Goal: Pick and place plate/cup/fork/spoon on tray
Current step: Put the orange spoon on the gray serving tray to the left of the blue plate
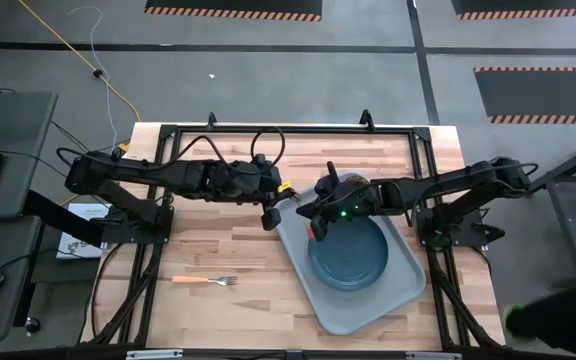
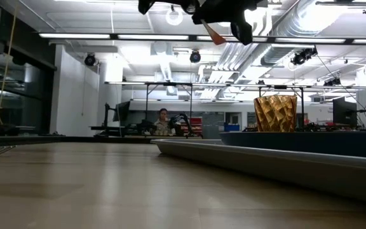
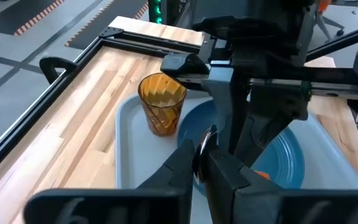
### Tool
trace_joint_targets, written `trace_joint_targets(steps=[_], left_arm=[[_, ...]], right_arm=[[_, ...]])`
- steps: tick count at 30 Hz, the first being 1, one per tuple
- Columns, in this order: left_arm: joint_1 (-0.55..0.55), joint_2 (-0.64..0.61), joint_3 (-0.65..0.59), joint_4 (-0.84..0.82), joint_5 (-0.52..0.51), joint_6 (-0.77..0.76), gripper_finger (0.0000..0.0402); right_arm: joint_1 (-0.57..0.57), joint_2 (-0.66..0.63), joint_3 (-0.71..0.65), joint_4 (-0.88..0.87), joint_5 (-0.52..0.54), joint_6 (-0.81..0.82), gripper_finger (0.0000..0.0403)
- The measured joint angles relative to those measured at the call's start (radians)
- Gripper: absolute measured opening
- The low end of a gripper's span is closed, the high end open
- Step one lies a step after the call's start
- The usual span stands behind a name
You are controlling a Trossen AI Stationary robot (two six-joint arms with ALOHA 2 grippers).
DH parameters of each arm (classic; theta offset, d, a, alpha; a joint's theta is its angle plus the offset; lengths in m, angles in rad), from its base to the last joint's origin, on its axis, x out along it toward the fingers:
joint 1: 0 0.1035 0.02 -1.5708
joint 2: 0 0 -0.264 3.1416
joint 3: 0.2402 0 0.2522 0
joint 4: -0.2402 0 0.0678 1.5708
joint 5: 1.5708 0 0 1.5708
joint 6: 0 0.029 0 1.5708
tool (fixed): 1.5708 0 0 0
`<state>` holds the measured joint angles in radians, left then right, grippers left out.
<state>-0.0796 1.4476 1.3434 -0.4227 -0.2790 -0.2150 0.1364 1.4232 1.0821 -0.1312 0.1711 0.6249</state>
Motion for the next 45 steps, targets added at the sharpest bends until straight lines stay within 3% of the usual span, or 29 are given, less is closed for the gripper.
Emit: trace_joint_targets(steps=[6,15,20,25,29,32,35,41,45], left_arm=[[0.029,-0.049,0.000,-0.036,0.028,-0.009,0.0074],[0.094,-0.203,0.000,-0.074,0.028,-0.009,0.0159],[0.100,-0.250,-0.002,-0.072,0.018,0.001,0.0167],[0.100,-0.260,-0.004,-0.075,0.011,0.008,0.0165],[0.100,-0.261,-0.004,-0.039,0.011,0.021,0.0167],[0.100,-0.261,-0.052,0.087,0.011,0.034,0.0168],[0.099,-0.258,-0.159,0.291,0.061,-0.004,0.0168],[0.083,-0.207,-0.433,0.864,0.158,-0.274,0.0168],[0.061,-0.120,-0.508,1.095,0.177,-0.466,0.0168]], right_arm=[[-0.012,-0.056,0.000,-0.095,-0.015,-0.022,0.0002],[0.032,-0.195,-0.001,-0.419,0.053,0.059,0.0001],[0.202,-0.233,-0.028,-0.582,0.182,0.273,0.0001],[0.428,-0.297,-0.201,-0.480,0.284,0.632,0.0000],[0.586,-0.321,-0.328,-0.313,0.500,0.868,0.0000],[0.644,-0.317,-0.384,-0.172,0.722,0.901,0.0000],[0.639,-0.306,-0.402,-0.057,0.876,0.847,0.0000],[0.536,-0.304,-0.403,0.201,1.035,0.563,0.0000],[0.437,-0.304,-0.403,0.412,1.027,0.345,0.0000]])
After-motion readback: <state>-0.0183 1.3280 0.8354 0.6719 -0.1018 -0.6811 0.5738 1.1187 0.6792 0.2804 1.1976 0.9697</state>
